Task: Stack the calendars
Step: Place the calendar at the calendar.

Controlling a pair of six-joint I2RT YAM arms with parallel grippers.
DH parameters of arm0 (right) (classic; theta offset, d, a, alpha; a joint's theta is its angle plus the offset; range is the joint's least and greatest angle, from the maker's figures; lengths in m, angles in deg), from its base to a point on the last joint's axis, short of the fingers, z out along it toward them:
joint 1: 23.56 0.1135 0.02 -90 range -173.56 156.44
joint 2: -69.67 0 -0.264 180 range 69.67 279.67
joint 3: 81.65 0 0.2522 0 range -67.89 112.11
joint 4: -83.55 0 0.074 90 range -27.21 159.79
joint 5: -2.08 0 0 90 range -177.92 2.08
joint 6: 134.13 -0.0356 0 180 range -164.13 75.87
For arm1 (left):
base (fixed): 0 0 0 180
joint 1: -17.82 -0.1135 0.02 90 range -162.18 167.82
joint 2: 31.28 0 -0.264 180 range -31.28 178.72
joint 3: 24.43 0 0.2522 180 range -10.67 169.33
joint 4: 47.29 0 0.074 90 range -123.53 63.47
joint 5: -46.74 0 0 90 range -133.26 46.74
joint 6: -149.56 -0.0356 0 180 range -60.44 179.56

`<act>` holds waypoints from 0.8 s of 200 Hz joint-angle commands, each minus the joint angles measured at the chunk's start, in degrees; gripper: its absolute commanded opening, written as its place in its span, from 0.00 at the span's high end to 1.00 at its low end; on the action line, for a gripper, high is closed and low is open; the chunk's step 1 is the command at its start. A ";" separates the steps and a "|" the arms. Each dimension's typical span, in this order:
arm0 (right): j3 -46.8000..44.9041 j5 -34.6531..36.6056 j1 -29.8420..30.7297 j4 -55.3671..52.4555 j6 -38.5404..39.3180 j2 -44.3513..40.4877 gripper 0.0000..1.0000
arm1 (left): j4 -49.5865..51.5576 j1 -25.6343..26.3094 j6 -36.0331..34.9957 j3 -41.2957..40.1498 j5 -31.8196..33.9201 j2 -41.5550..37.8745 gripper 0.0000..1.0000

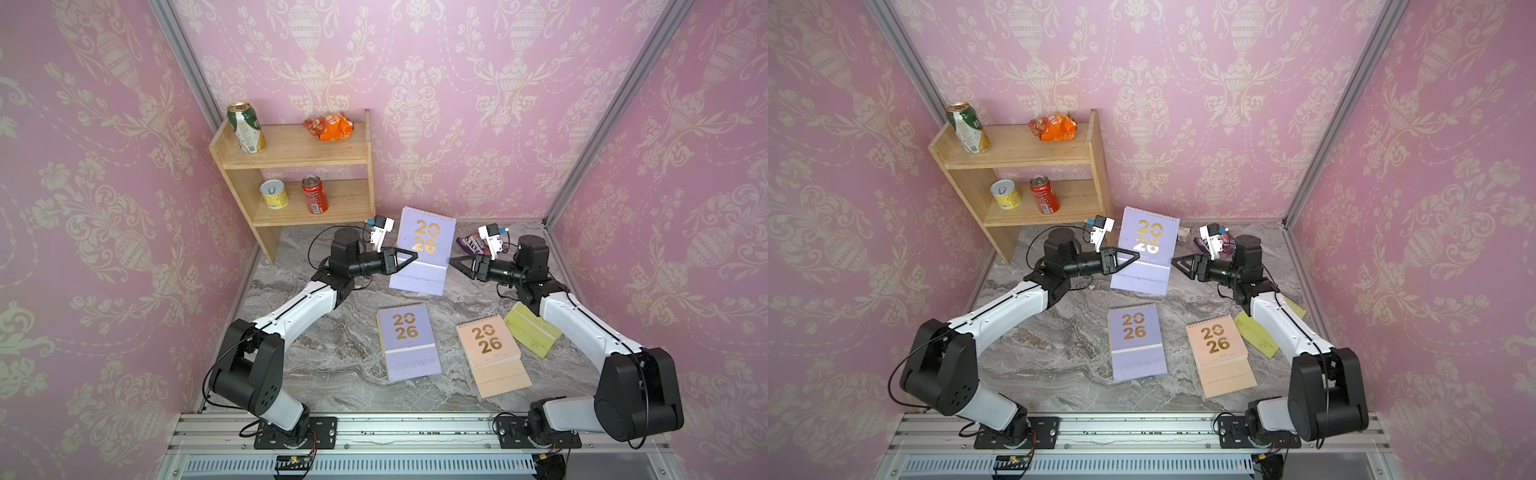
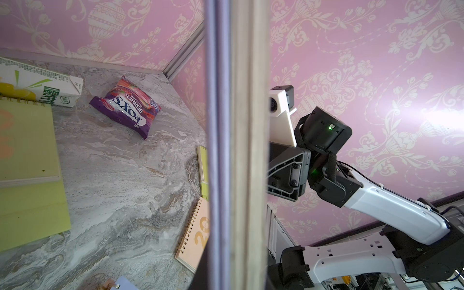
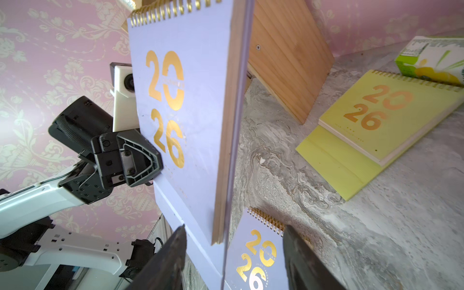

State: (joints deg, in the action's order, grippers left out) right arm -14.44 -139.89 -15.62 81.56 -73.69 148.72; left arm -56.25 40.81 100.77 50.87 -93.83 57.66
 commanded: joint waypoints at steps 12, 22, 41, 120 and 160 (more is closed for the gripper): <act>3.59 -2.59 1.88 1.65 1.35 2.51 0.37 | -4.45 -0.16 0.89 -0.44 -3.92 -0.24 1.00; 4.28 -2.98 2.52 1.76 1.50 3.31 0.37 | -4.74 -0.21 1.13 -0.45 -4.10 -0.23 1.00; 5.45 -3.47 3.54 2.02 1.53 4.96 0.38 | -7.18 -0.14 2.69 -0.93 -5.09 -0.09 1.00; 8.22 -6.61 6.54 7.83 -1.57 9.60 0.46 | -10.72 -0.13 5.02 -1.58 -8.13 0.54 1.00; 8.90 -6.51 6.98 7.41 -1.64 9.79 0.87 | -10.38 -0.13 4.90 -1.77 -8.18 0.54 0.99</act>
State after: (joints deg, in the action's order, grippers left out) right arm -7.03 -147.86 -9.26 89.05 -75.35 157.83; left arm -62.41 39.84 106.30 48.99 -98.55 58.52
